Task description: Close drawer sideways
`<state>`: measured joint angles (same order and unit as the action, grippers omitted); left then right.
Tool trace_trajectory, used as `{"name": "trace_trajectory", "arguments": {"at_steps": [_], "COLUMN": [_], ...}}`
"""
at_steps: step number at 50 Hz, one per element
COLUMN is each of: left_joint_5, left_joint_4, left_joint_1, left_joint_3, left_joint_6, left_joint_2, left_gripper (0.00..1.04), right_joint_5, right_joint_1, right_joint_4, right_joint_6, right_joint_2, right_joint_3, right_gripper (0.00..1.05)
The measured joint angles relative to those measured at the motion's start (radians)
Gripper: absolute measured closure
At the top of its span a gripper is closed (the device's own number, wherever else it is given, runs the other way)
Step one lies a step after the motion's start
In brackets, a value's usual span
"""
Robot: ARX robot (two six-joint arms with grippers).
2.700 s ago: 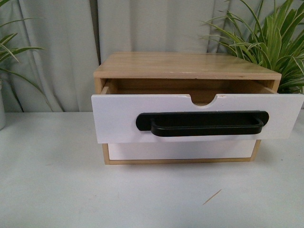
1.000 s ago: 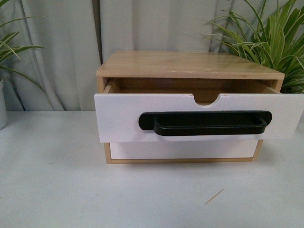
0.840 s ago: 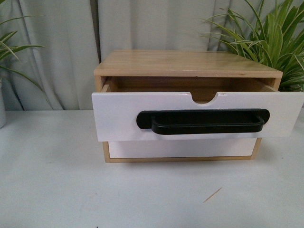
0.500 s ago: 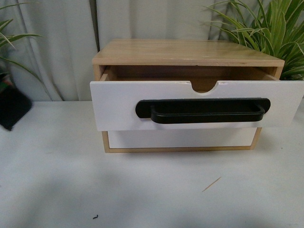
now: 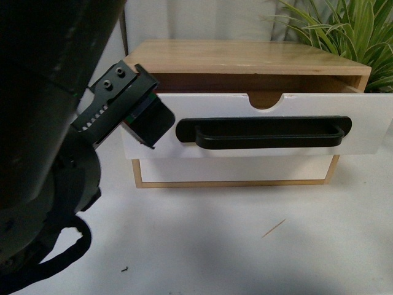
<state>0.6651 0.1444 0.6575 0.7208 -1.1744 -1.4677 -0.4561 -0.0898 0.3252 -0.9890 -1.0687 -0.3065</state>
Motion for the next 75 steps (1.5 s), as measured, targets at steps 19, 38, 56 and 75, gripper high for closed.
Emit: {"name": "trace_trajectory", "arguments": {"at_steps": [19, 38, 56, 75], "left_joint_5": [-0.048, -0.08, -0.104, -0.132], "left_joint_4": [0.023, 0.028, 0.038, 0.052], "left_joint_1": [0.019, -0.001, -0.027, -0.053], "left_joint_3": [0.06, 0.086, 0.119, 0.193], "left_joint_6": [0.048, 0.094, 0.134, 0.185], "left_joint_2": [-0.065, -0.098, -0.127, -0.158], "left_gripper": [0.06, 0.06, 0.06, 0.06], "right_joint_5": [0.071, 0.148, 0.201, 0.245], "right_joint_1": [0.132, 0.235, 0.27, 0.286], "right_joint_4": [0.058, 0.147, 0.187, 0.186], "right_joint_6": [-0.046, -0.049, -0.034, 0.014], "right_joint_2": [-0.082, -0.185, -0.341, -0.484], "right_joint_3": [-0.042, -0.073, -0.208, -0.353], "right_gripper": [0.09, 0.09, 0.09, 0.09]}}
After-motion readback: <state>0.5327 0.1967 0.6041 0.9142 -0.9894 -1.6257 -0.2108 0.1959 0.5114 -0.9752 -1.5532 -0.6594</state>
